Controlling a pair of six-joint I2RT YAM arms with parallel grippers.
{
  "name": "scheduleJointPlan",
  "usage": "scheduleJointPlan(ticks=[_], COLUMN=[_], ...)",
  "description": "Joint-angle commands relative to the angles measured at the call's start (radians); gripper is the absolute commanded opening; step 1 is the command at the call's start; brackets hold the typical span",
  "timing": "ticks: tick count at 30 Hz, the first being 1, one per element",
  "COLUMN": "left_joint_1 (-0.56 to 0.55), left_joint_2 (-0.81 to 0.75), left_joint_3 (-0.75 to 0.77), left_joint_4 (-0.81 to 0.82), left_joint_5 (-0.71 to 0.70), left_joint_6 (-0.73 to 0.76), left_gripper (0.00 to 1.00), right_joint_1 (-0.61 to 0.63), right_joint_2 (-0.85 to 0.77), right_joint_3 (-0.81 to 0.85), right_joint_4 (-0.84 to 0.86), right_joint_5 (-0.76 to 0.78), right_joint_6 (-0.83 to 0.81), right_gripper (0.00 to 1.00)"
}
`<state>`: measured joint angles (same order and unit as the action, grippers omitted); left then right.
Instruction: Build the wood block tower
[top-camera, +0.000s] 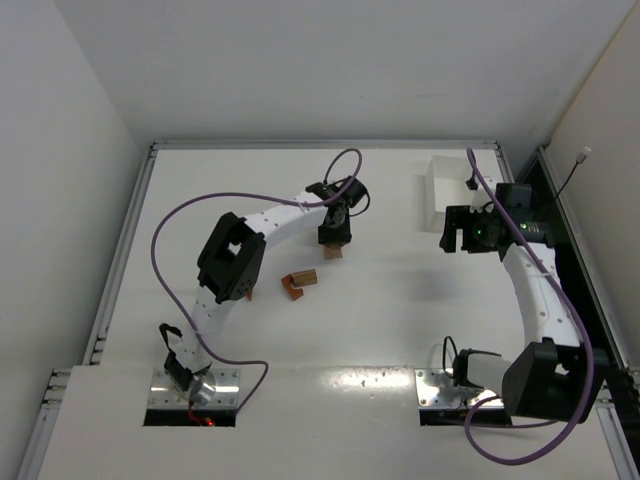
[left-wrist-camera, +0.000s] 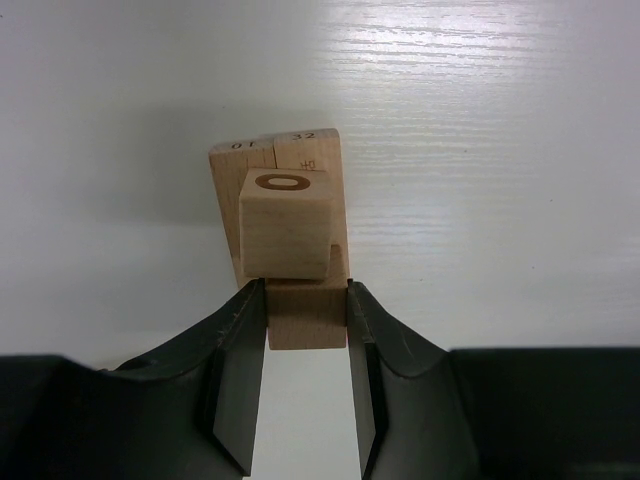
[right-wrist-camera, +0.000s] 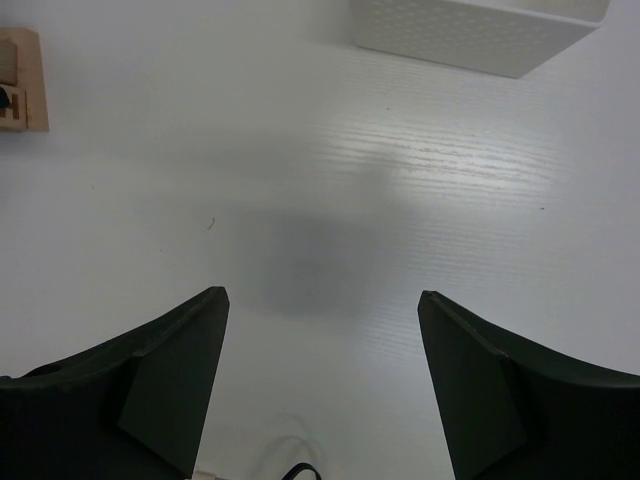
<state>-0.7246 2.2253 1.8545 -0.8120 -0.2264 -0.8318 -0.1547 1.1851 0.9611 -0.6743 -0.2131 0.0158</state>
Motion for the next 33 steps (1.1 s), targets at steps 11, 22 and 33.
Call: scheduleJointPlan(ticks=[11,22,33], left_joint_1=[0.02,0.03,0.039], left_joint_2=[0.019,0.01,0.01], left_joint_3=[0.011,-0.008,-0.017], left_joint_4=[0.004,0.013,0.022], left_joint_5=[-0.014,-0.024,-0.004], left_joint_6=[0.002,0.002,0.013], left_gripper=[0.06,0.07,0.67], right_joint_1=[-0.003,-0.003,-0.003], right_joint_2=[-0.013,0.005,0.005], right_joint_3=[0.001,0.001,0.01], right_joint_4=[0.027,0.036,0.036], right_joint_5=[-0.02,-0.029,-0.029], right_joint_6=[-0.005,-0.005,-0.005], right_gripper=[0.74,0.74,0.74])
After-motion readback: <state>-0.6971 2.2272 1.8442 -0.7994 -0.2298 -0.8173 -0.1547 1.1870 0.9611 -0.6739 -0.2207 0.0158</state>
